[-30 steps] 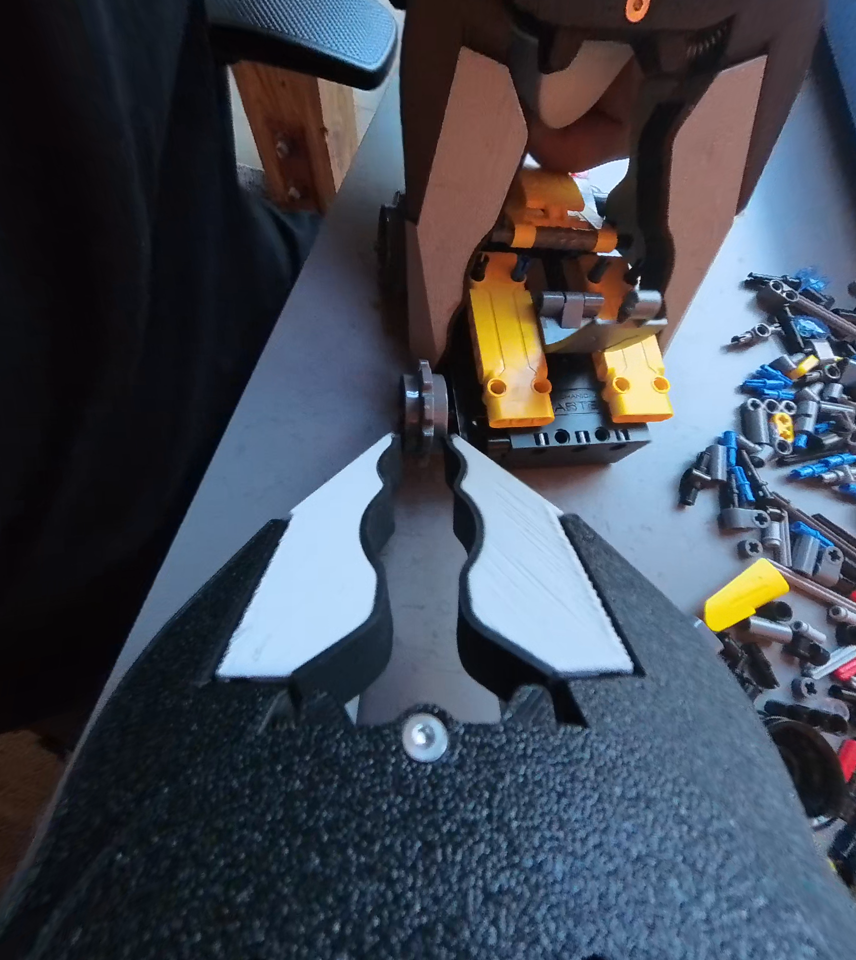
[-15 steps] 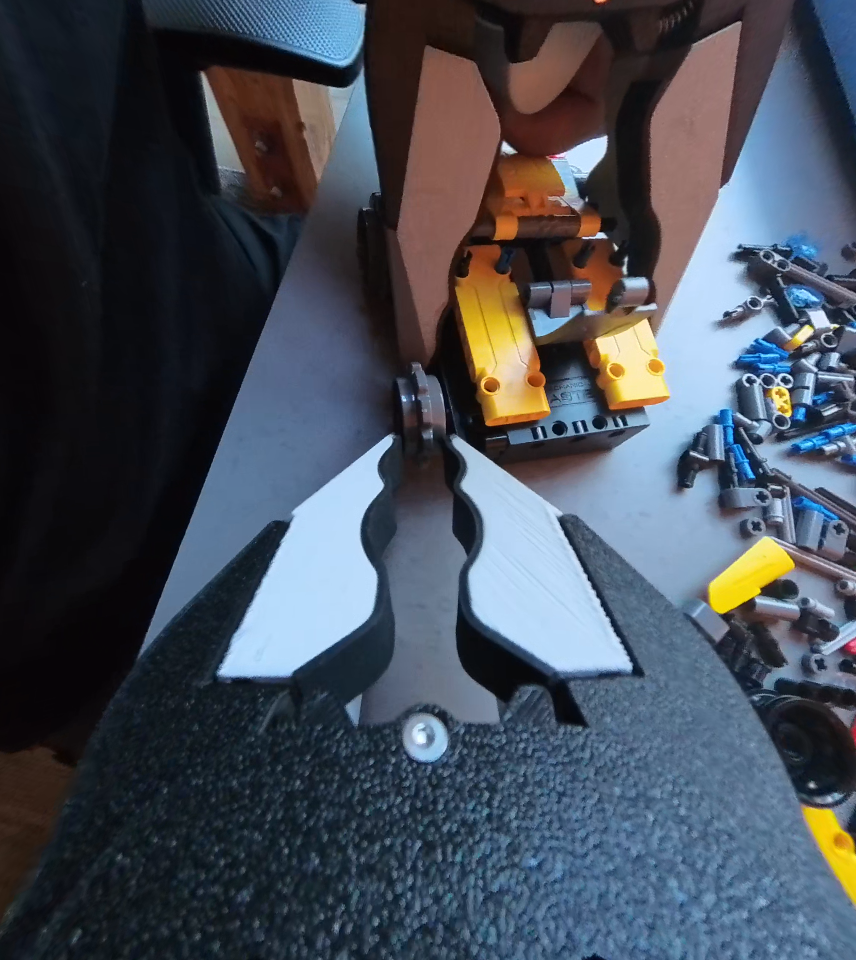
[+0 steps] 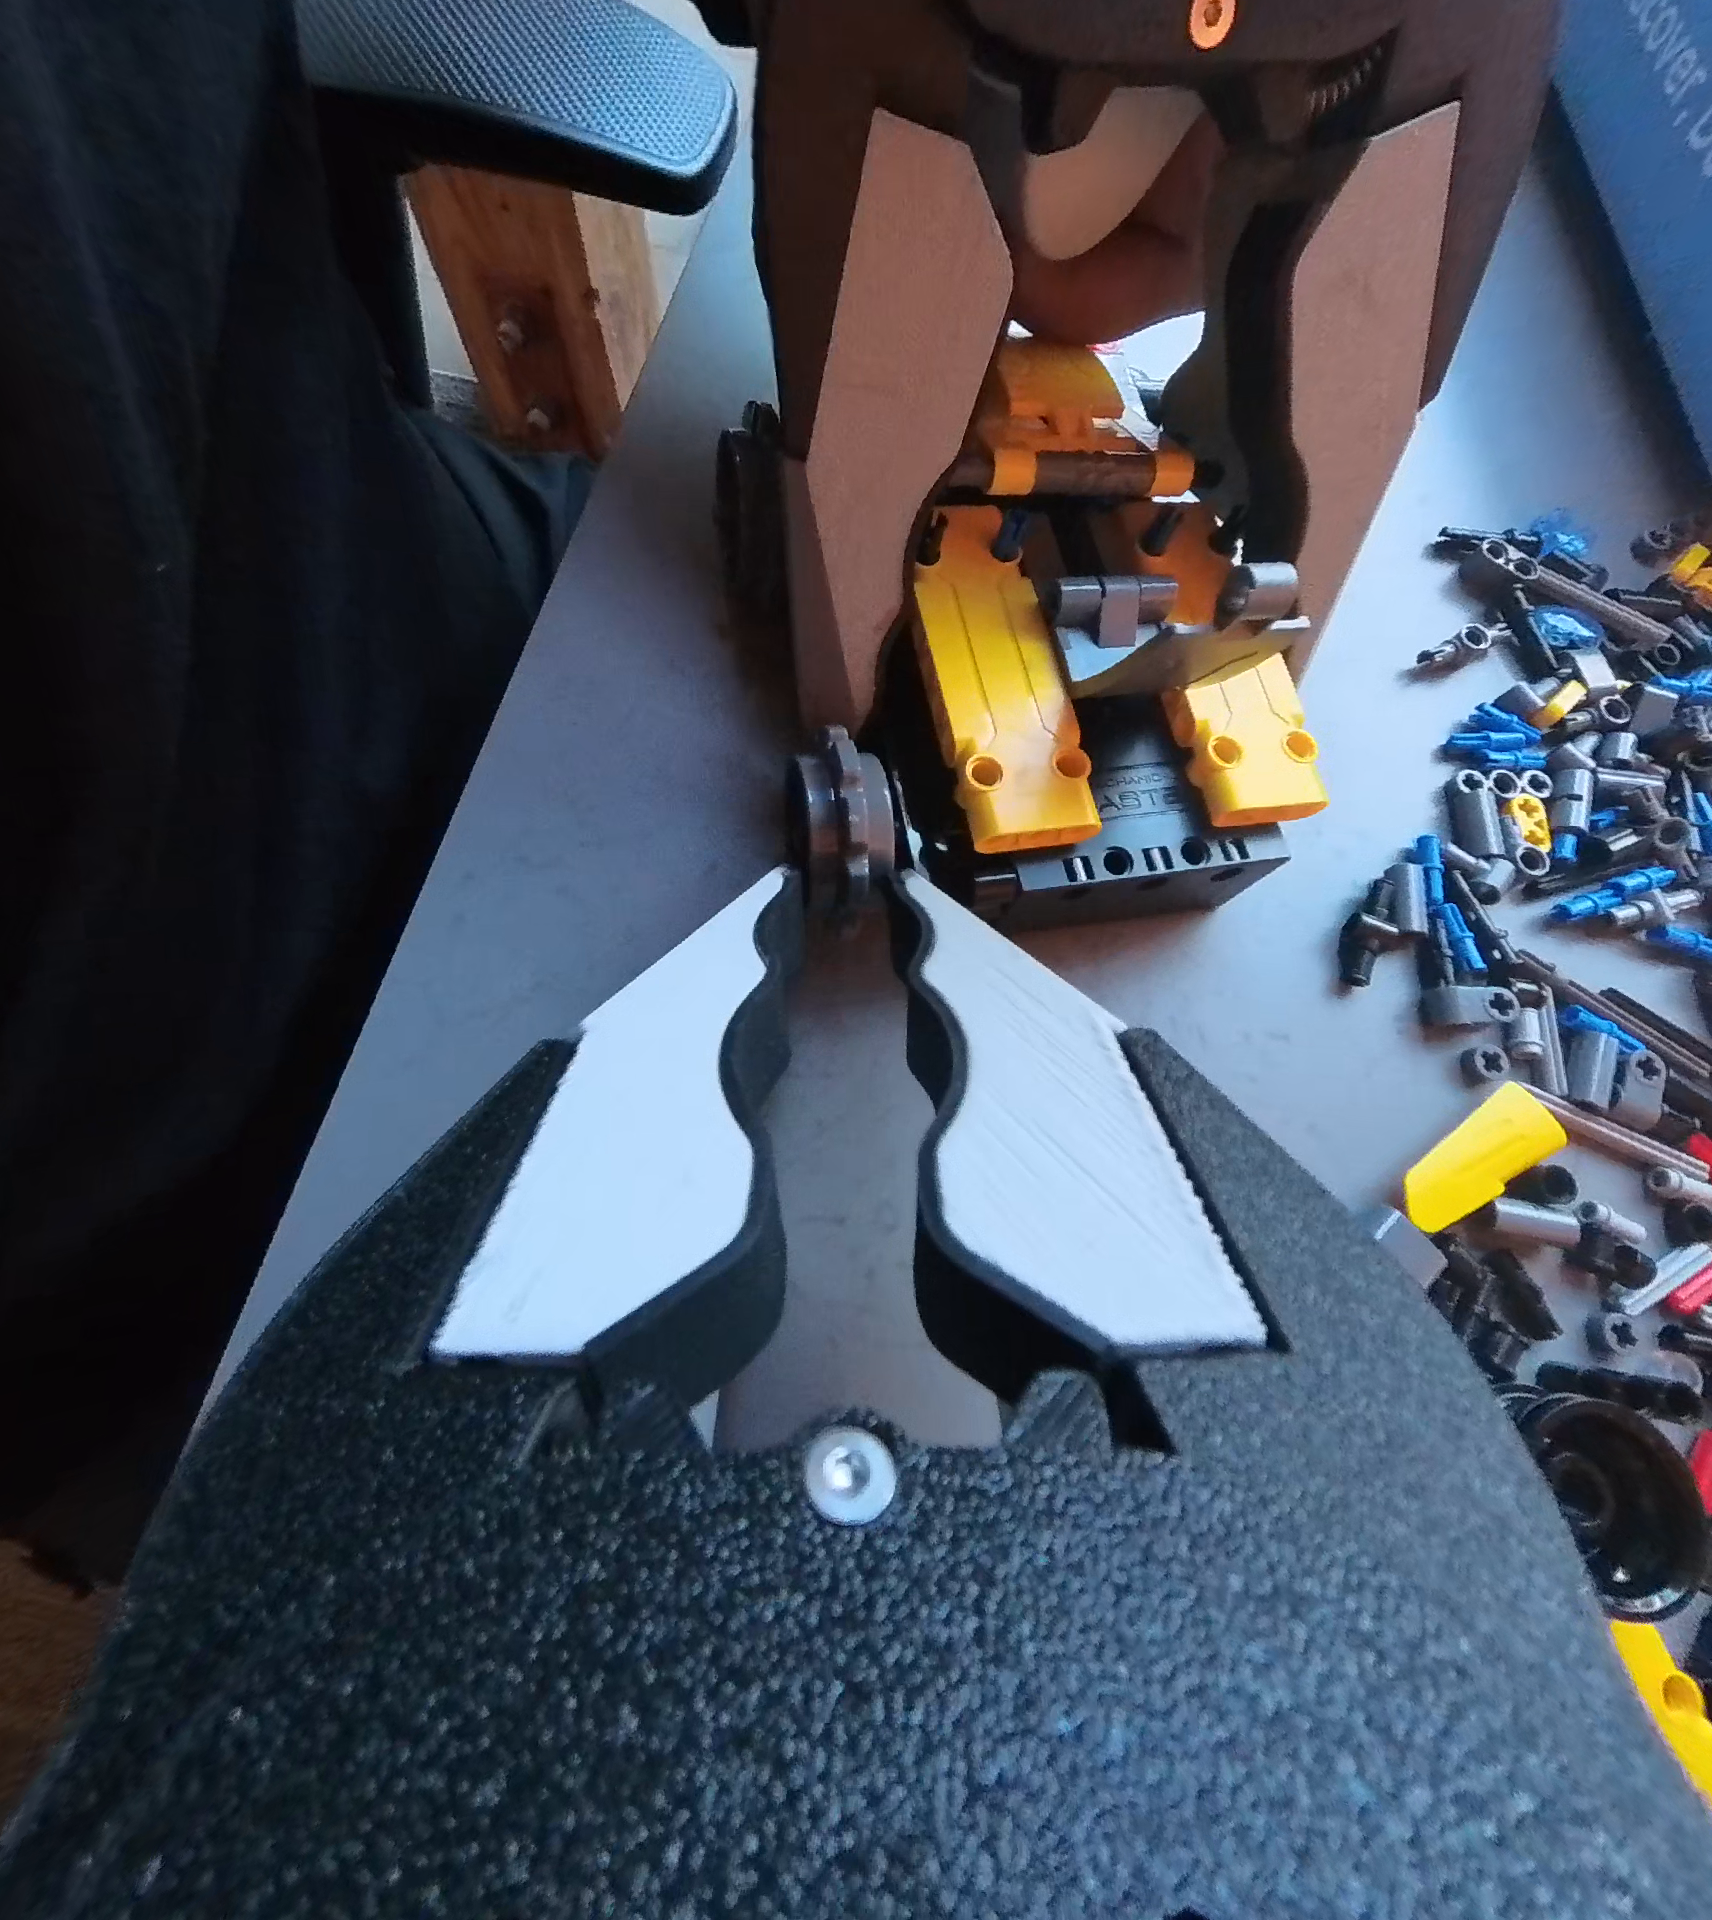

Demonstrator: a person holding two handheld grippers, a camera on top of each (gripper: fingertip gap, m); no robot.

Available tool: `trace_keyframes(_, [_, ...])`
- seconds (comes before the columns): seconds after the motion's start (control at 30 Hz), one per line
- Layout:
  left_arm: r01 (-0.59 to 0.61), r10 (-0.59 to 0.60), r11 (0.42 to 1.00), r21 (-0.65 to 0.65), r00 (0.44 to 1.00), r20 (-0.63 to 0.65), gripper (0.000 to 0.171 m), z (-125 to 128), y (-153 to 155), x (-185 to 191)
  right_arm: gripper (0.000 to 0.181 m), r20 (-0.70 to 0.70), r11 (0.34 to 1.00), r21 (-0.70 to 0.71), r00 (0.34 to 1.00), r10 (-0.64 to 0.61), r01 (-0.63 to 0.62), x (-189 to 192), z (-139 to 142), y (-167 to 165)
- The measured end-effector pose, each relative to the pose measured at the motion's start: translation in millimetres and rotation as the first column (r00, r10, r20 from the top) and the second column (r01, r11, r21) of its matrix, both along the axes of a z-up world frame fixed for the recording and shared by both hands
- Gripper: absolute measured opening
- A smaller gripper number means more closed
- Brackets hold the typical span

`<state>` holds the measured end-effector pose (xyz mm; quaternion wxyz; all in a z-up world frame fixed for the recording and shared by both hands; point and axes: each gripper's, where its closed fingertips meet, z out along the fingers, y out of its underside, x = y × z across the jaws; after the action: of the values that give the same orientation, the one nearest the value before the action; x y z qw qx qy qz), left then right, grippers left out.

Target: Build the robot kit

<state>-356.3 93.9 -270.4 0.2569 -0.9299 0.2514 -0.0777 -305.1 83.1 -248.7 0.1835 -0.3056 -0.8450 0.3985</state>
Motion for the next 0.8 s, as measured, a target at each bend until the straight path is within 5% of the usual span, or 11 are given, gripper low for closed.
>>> trace_keyframes(0.8, [0.038, -0.038, 0.999, 0.003, 0.999, 0.014, 0.095, 0.4, -0.4, -0.7, 0.013, 0.035, 0.999, -0.044, 0.999, -0.008, 0.010, -1.2, 1.1, -2.6])
